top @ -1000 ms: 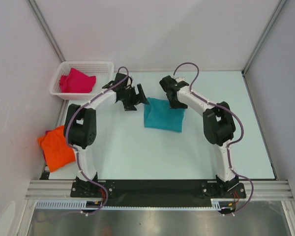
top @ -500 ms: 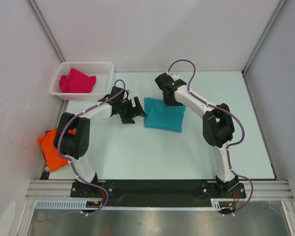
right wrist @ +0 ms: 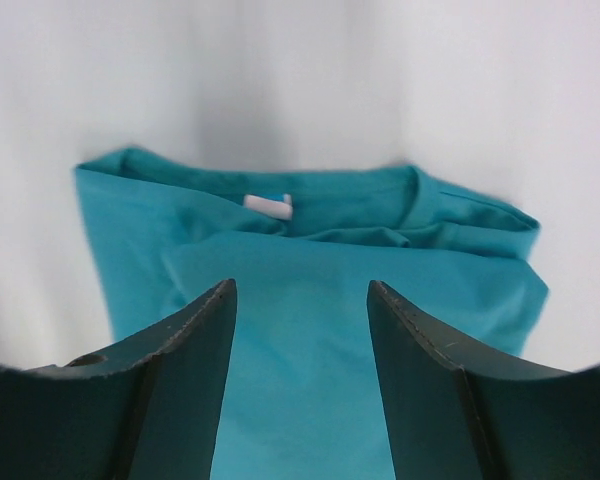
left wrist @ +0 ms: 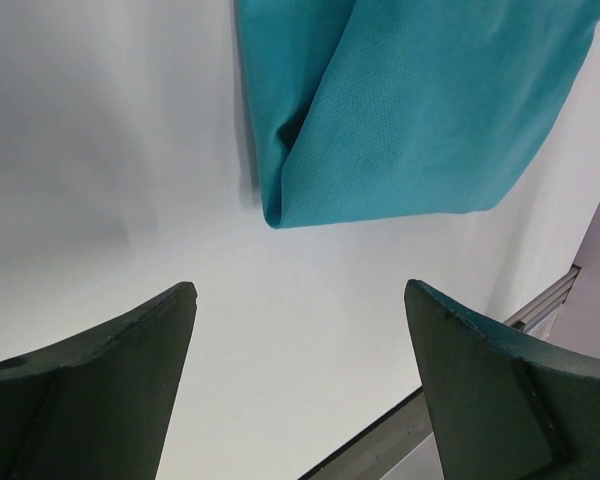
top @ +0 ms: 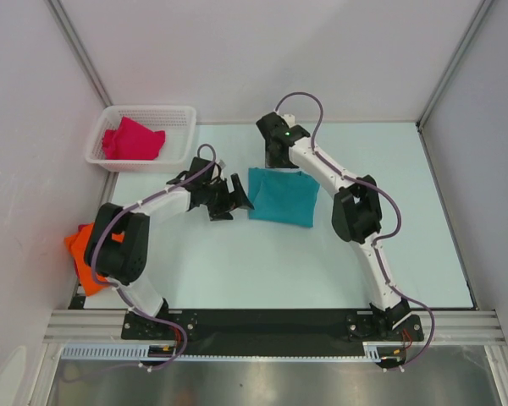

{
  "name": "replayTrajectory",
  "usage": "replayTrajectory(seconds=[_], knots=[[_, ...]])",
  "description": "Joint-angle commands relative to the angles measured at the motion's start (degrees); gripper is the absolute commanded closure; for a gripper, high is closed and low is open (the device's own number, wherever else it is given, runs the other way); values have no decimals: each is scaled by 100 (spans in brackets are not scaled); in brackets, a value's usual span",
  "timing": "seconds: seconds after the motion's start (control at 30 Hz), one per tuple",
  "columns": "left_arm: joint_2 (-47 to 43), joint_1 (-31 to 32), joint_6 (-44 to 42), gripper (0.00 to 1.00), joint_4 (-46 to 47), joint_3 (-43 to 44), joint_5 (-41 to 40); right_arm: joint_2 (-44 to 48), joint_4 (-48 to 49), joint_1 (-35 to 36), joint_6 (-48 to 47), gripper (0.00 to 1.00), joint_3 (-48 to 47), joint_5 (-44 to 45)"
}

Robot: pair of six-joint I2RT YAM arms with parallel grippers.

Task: Fold and stack the t-shirts
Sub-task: Fold the long partially folded tshirt into a neat square, then smooth out wrinkles on the folded tshirt

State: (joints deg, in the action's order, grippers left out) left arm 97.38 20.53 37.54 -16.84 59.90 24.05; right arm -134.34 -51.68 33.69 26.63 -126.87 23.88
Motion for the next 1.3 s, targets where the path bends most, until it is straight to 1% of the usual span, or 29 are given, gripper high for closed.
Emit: replayTrajectory(seconds=[0.0, 0.07, 0.23, 0.5, 0.63, 0.67, 0.73, 0.83, 0.87, 0.93, 1.0, 1.13, 1.2, 1.23, 1.27], knots=[[-386, 82, 69, 10, 286, -259, -6, -293, -228, 111, -123, 39, -724, -287], [-465, 117, 69, 10, 313, -417, -32, -469, -298, 120, -97, 39, -935, -366], [-545, 144, 78, 10, 410, -707, -32, -637, -299, 120, -44, 39, -963, -568], [-545, 144, 61, 10, 436, -743, -23, -672, -237, 164, -26, 38, -699, -648], [-554, 144, 43, 10, 445, -769, -24, -751, -220, 164, -44, 39, -734, -709], [-554, 144, 43, 10, 436, -787, -32, -751, -202, 155, -53, 40, -725, -727], [-545, 144, 25, 10, 427, -813, -41, -786, -150, 164, -79, 48, -725, -805], [-554, 135, 25, 10, 436, -813, -32, -830, -105, 164, -97, 56, -725, -937], [-562, 135, 17, 10, 427, -813, -32, -865, -105, 164, -97, 57, -725, -964], [-571, 144, 17, 10, 419, -804, -32, -883, -105, 164, -79, 57, -717, -982], [-571, 144, 8, 10, 410, -787, -41, -918, -114, 164, -79, 54, -716, -1008], [-580, 135, 17, 10, 410, -787, -32, -971, -141, 146, -114, 53, -725, -1025], [-589, 144, 25, 10, 410, -804, -32, -980, -141, 138, -149, 60, -716, -1069], [-589, 144, 25, 10, 418, -813, -41, -971, -132, 138, -167, 69, -716, -1078], [-589, 144, 25, 10, 418, -822, -50, -962, -123, 138, -167, 90, -708, -1078]])
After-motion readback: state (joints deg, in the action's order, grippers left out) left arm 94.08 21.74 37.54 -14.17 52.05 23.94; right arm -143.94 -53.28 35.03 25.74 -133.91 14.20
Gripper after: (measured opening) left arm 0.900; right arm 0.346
